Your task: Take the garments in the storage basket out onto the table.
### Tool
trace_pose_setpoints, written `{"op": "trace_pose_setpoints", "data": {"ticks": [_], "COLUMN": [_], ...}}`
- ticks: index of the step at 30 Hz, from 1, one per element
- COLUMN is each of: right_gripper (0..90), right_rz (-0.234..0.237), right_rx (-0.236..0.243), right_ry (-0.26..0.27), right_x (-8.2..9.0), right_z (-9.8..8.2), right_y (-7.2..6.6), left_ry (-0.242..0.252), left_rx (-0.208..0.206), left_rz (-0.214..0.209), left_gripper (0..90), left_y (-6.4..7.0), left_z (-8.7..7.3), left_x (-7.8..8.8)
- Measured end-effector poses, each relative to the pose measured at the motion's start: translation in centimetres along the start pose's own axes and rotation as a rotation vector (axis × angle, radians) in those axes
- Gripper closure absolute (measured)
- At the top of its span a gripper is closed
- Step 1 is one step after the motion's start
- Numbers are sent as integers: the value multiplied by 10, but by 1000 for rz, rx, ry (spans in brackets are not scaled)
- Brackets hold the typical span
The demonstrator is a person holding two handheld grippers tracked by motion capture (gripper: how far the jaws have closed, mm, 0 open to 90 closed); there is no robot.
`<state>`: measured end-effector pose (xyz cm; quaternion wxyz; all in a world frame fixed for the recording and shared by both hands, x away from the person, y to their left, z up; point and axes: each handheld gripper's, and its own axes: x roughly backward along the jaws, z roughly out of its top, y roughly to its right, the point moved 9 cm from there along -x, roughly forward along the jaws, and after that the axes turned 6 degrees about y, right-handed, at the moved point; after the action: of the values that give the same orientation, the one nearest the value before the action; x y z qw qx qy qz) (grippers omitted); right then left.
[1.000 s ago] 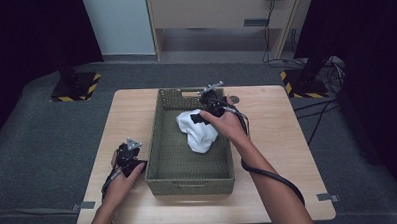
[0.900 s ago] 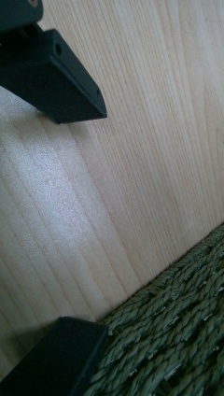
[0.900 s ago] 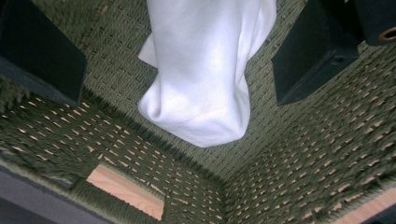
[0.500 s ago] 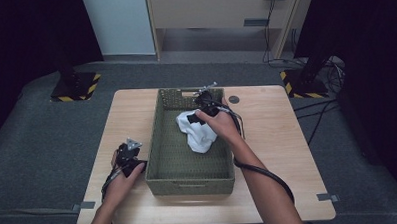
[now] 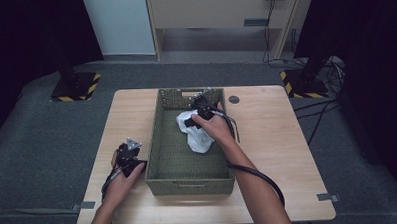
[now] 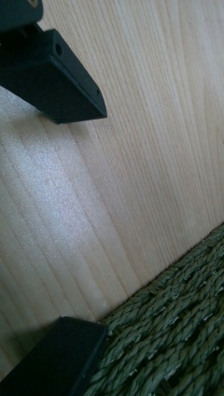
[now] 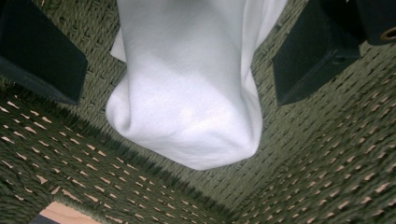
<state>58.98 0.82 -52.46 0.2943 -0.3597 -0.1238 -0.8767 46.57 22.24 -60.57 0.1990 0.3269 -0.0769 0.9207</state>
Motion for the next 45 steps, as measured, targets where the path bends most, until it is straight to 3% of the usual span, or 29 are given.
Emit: {"op": "trace_pose_setpoints", "data": {"ticks": [11,25,45], "right_gripper": [35,33,26], "right_rz": [-3,0,8], "right_rx": [-73,-99,-121], "right_ry": [-11,-46,-60], "right_x": [-19,-39,-56], "right_z": [-8,-25,-28], "right_y": [0,3,-3], "left_ry": [-1,0,0], "left_rx": [-2,-1,-1], "left_rz": [0,0,0], "left_gripper": [0,0,0], "left_y": [0,0,0], "left_z": [0,0,0], "left_x": [0,0,0]}}
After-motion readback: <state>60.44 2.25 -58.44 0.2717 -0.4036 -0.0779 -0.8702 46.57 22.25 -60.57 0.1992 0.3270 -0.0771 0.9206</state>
